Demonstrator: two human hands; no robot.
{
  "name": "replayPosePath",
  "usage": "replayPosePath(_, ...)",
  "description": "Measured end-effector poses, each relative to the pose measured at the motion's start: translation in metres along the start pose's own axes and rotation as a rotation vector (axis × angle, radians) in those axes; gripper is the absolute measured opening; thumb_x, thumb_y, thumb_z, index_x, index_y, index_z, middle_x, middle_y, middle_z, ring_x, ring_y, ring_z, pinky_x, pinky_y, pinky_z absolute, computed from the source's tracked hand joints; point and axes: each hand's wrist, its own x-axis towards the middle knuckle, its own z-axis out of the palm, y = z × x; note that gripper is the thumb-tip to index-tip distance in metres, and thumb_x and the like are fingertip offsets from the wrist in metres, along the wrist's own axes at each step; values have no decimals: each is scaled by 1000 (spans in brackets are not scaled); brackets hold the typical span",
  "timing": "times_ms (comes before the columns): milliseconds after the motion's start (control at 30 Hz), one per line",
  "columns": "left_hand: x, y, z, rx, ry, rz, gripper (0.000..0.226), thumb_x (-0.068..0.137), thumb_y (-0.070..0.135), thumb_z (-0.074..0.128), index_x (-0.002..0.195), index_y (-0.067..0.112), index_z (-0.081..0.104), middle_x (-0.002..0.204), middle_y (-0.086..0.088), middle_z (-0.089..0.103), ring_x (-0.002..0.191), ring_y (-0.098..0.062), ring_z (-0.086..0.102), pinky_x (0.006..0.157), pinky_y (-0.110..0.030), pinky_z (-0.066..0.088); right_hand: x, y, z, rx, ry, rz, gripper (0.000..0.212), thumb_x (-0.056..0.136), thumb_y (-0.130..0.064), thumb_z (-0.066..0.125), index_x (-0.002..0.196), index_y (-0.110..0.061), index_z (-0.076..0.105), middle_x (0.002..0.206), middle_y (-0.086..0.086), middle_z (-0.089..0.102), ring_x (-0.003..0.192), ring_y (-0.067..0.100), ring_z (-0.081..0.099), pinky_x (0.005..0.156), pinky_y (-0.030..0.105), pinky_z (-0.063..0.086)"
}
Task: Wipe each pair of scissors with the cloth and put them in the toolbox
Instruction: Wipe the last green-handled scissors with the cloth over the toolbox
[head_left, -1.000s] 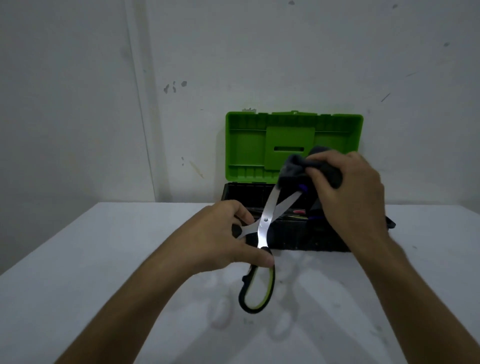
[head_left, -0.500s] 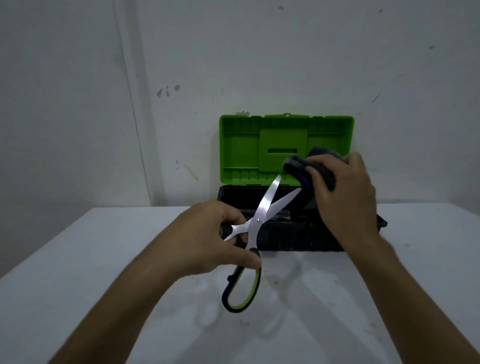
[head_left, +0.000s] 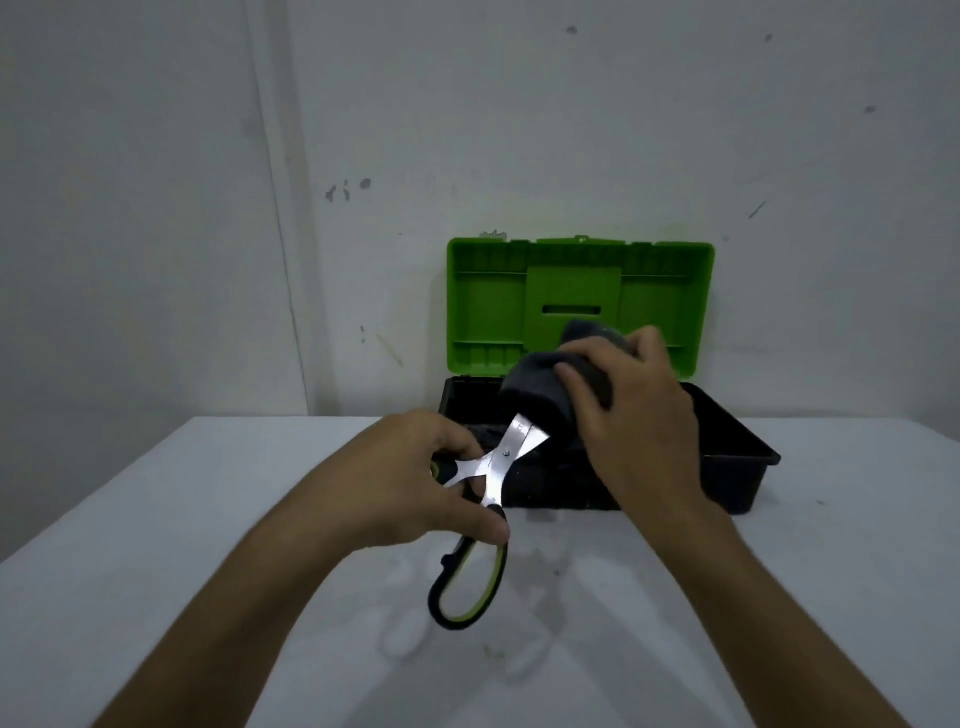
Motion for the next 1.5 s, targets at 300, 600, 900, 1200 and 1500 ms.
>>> replayPosePath(300,-3,-23,-30,35,81,-144,33,59,47,87,69,24,65,55,10,50,48,-5,45,49,-23,34,9,14,-6,141,-296,230,26,102,-37,44,124,-30,57,120,5,51,97,17,50,82,30,39)
replayPosePath(600,-1,-46,-45,-101,390,-123,31,67,45,83,84,24,66,59,11,51,41,-3,41,41,-18,29,-34,-34,33,566,-853,249,34,97,-44,54,131,-48,56,132,-20,55,119,2,55,105,31,45)
replayPosePath(900,20,-39,-10,-459,199,-35,23,87,39,67,82,17,68,67,7,59,60,-2,55,62,-17,43,-31,-41,25,923,-700,426,15,89,-17,70,98,-6,73,79,12,73,67,20,68,66,32,61)
replayPosePath(1200,28,-26,7,-804,134,-107,64,91,63,44,130,16,59,122,1,65,113,-11,60,104,-35,43,-22,-31,20,904,-559,461,10,87,-12,72,94,-7,76,68,5,72,57,12,66,59,26,59)
replayPosePath(1500,75,-31,13,-529,351,40,27,98,22,50,77,21,66,82,6,73,78,2,66,62,-11,47,63,41,10,-57,-330,125,16,86,-34,74,101,-30,77,90,-9,74,78,11,65,76,25,47)
